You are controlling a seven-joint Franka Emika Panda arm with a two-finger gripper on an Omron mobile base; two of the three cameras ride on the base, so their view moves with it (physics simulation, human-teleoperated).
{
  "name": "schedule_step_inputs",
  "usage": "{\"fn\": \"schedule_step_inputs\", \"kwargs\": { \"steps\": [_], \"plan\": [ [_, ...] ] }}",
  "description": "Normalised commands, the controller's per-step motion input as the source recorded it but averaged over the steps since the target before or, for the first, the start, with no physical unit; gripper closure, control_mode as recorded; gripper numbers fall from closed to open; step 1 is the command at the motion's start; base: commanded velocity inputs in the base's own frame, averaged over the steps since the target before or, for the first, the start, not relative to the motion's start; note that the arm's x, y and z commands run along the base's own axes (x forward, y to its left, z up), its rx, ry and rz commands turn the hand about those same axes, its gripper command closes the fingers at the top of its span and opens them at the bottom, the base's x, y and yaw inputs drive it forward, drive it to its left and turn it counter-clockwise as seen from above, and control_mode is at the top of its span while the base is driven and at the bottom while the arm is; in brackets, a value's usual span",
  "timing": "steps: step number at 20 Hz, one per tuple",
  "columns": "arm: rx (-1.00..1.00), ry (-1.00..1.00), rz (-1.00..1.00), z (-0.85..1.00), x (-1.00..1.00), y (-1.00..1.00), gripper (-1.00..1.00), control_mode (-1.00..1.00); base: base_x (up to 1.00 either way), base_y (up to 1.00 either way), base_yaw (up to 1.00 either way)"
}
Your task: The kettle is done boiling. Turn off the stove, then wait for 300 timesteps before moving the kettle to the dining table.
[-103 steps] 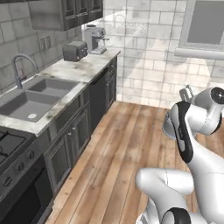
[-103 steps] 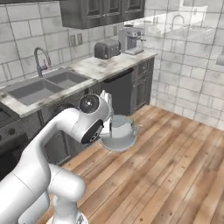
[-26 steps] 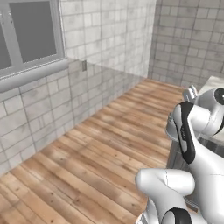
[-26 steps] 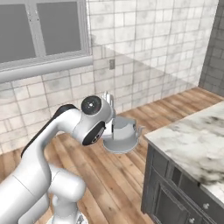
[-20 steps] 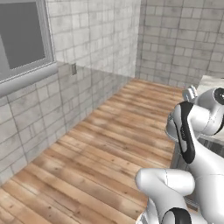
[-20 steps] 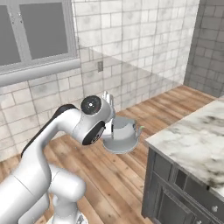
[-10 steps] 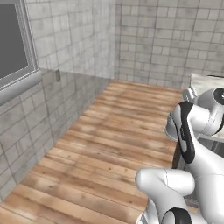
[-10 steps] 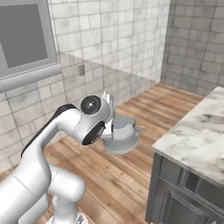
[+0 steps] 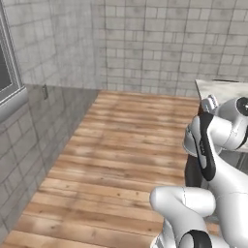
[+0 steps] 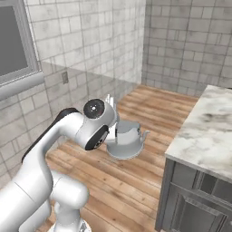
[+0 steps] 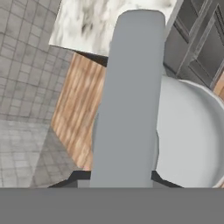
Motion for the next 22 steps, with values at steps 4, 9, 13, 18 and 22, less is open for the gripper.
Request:
{"fn": "schedule_step_inputs", "kwargs": {
  "steps": [4, 9, 13, 18, 22],
  "plan": [
    [0.0, 0.0, 0.0, 0.0, 0.0, 0.0, 1.0, 1.0, 0.39, 0.49, -0.36],
    [0.0, 0.0, 0.0, 0.0, 0.0, 0.0, 1.0, 1.0, 0.38, 0.5, -0.36],
    [0.0, 0.0, 0.0, 0.0, 0.0, 0.0, 1.0, 1.0, 0.38, 0.49, -0.35],
    [0.0, 0.0, 0.0, 0.0, 0.0, 0.0, 1.0, 1.0, 0.38, 0.47, -0.35],
    [0.0, 0.0, 0.0, 0.0, 0.0, 0.0, 1.0, 1.0, 0.39, 0.46, -0.36]
  ]
}}
